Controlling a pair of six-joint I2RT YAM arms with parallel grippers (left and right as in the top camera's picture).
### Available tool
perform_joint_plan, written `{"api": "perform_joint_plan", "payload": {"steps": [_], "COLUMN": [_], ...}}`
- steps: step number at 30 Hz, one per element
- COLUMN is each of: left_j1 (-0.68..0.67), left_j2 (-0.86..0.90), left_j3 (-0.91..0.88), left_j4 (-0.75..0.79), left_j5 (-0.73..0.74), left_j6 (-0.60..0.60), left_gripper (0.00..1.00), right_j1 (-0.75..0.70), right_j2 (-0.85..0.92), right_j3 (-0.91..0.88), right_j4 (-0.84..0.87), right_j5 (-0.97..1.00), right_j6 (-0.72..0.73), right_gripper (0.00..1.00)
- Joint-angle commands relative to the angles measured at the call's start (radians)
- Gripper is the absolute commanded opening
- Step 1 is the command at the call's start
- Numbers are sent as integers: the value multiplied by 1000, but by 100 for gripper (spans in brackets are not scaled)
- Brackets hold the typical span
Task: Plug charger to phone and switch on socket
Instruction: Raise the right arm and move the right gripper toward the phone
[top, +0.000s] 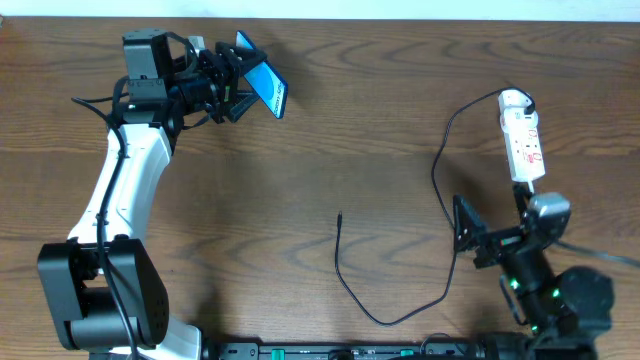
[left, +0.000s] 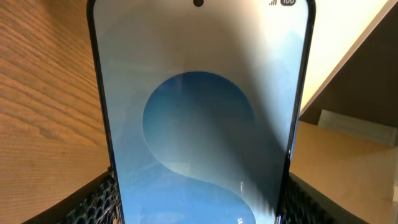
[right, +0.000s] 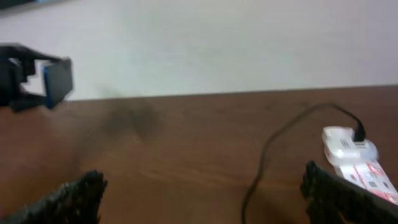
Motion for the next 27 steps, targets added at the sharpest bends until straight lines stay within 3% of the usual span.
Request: {"api": "perform_joint_plan", "payload": {"steps": [1,9,17,22,27], "left_j1": [2,2,2,2,2], "left_j2": [-32,-32,-32,-32,-32], "left_j3": [22,22,22,22,22], "left_j4": [12,12,12,12,12], "left_j5": [11,12,11,11,6], "left_j6": [-3,-3,-3,-3,-3], "left_gripper": [7,7,7,7,7], "right_j1": [7,7,8,8,8], "right_j2": [113,367,516,589,675], "right_j3": [112,311,314,314,314], "right_j4": [-26,-86,-56,38,187], "right_j5": [-92,-411,-443,-512,-541], "right_j6": [-5,-57,-30,-18,105], "right_gripper": [99,99,99,99,99]}}
